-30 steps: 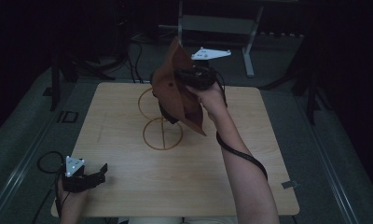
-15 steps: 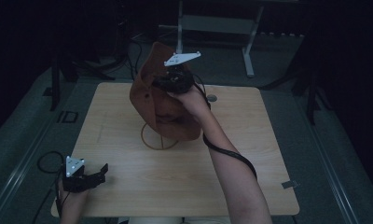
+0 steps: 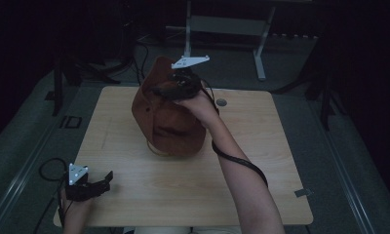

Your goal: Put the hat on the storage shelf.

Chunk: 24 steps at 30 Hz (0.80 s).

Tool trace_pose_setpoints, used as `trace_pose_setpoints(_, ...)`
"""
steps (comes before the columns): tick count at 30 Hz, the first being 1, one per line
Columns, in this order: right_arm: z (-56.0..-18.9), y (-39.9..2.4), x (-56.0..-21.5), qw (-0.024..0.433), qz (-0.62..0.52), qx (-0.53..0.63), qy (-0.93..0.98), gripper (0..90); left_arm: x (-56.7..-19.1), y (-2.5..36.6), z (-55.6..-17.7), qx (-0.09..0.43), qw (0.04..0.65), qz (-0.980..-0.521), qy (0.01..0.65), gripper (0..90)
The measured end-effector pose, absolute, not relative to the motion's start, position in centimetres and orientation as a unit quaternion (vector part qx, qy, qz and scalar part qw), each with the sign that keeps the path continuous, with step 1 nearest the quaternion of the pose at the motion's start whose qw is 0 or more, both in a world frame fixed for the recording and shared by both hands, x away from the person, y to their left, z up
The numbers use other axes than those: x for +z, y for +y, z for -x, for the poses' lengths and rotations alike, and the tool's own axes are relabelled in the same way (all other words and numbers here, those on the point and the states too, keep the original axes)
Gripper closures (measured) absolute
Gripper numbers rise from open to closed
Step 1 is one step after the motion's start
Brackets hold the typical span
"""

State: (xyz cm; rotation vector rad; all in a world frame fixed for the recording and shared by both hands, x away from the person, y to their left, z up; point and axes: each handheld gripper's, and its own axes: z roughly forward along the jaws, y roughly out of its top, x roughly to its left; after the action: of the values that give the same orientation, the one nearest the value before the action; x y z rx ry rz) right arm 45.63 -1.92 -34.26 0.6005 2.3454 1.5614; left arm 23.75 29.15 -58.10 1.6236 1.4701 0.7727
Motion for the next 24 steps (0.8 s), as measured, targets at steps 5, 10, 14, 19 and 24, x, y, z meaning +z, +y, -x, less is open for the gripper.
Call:
trace_pose_setpoints(5, -45.5, -2.6, -34.7, 0.113, -0.200, 0.534, 0.814, 13.2, -58.1, 29.1, -23.8, 0.307, 0.396, -0.643, 0.580, 5.5)
trace_pose_setpoints(10, -44.9, -3.4, -35.1, 0.114, -0.191, 0.528, 0.819, 12.7, -58.3, 28.9, -23.8, 0.306, 0.399, -0.648, 0.572, 5.5)
trace_pose_setpoints(14, -44.6, -4.3, -35.4, 0.122, -0.193, 0.530, 0.817, 12.7, -58.2, 28.8, -23.8, 0.311, 0.402, -0.650, 0.566, 5.5)
trace_pose_setpoints(19, -44.3, -5.5, -35.9, 0.130, -0.197, 0.521, 0.821, 13.4, -58.2, 28.8, -23.8, 0.310, 0.404, -0.650, 0.564, 5.5)
trace_pose_setpoints(24, -43.9, -6.7, -36.4, 0.132, -0.196, 0.517, 0.823, 13.4, -58.2, 28.8, -23.8, 0.311, 0.405, -0.648, 0.565, 5.5)
